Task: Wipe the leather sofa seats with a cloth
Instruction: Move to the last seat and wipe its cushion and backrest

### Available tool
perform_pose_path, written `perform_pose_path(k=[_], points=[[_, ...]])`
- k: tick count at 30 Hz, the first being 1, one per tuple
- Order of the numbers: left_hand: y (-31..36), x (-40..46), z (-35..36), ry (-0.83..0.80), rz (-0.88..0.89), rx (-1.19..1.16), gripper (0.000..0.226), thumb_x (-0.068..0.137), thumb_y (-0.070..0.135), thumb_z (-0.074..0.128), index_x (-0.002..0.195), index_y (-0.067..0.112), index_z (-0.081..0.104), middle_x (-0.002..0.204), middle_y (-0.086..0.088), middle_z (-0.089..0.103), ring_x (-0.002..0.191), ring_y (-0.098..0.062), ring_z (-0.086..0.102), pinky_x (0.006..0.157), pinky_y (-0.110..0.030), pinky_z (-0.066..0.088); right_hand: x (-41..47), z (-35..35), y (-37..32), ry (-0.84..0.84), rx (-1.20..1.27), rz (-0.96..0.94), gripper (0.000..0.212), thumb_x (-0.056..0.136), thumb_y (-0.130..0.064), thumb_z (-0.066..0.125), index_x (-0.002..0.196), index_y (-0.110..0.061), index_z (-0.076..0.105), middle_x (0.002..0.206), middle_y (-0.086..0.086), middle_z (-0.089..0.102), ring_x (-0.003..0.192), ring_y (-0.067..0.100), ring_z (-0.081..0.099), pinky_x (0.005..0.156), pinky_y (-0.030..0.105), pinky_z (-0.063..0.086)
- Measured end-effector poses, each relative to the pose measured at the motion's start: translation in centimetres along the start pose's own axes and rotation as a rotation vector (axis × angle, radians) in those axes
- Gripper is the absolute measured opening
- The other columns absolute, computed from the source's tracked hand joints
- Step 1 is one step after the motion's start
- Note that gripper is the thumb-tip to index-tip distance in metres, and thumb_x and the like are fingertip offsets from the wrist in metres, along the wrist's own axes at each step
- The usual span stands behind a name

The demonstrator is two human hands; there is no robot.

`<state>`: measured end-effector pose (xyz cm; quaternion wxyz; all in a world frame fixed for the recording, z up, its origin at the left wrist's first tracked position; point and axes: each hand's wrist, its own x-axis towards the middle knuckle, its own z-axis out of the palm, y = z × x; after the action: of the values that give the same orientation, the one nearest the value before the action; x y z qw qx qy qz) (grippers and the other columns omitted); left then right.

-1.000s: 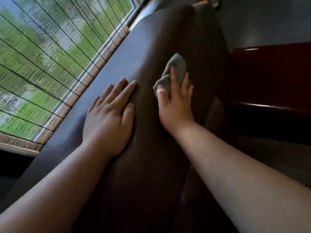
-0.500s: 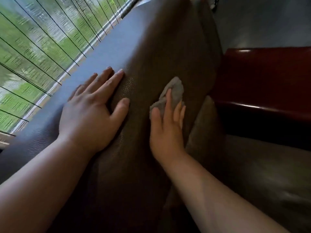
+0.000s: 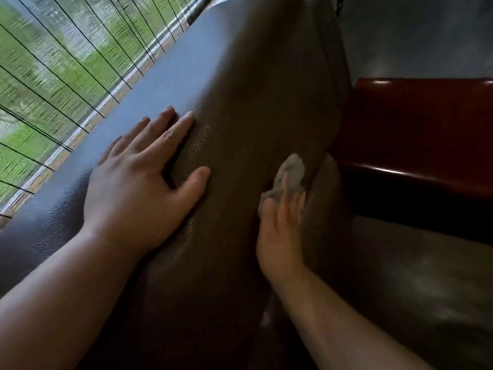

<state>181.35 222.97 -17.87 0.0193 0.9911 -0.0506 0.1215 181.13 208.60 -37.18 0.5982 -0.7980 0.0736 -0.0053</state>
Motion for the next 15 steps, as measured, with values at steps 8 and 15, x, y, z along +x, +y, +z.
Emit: perform_pose_path(k=[8, 15], points=[[-0.3, 0.1, 0.3, 0.008, 0.024, -0.010, 0.080, 0.086, 0.078, 0.038, 0.161, 0.052, 0.030, 0.169, 0.018, 0.028, 0.159, -0.015, 0.024, 0.126, -0.035, 0.013, 11.4, -4.6, 1.9, 0.032, -0.065, 0.070, 0.051, 0.106, -0.031, 0.016, 0.148, -0.020, 0.043, 0.174, 0.009, -0.003, 0.158, 0.042, -0.006, 0.127, 0.061, 0.006], [-0.2, -0.1, 0.1, 0.010, 0.003, -0.007, 0.079, 0.086, 0.076, 0.042, 0.160, 0.051, 0.032, 0.169, 0.015, 0.032, 0.158, -0.019, 0.027, 0.128, -0.047, 0.022, -3.3, -0.1, 2.3, -0.033, 0.020, -0.065, 0.069, 0.104, -0.069, 0.012, 0.163, -0.040, -0.010, 0.172, -0.006, -0.016, 0.157, 0.008, -0.017, 0.130, 0.037, -0.004]])
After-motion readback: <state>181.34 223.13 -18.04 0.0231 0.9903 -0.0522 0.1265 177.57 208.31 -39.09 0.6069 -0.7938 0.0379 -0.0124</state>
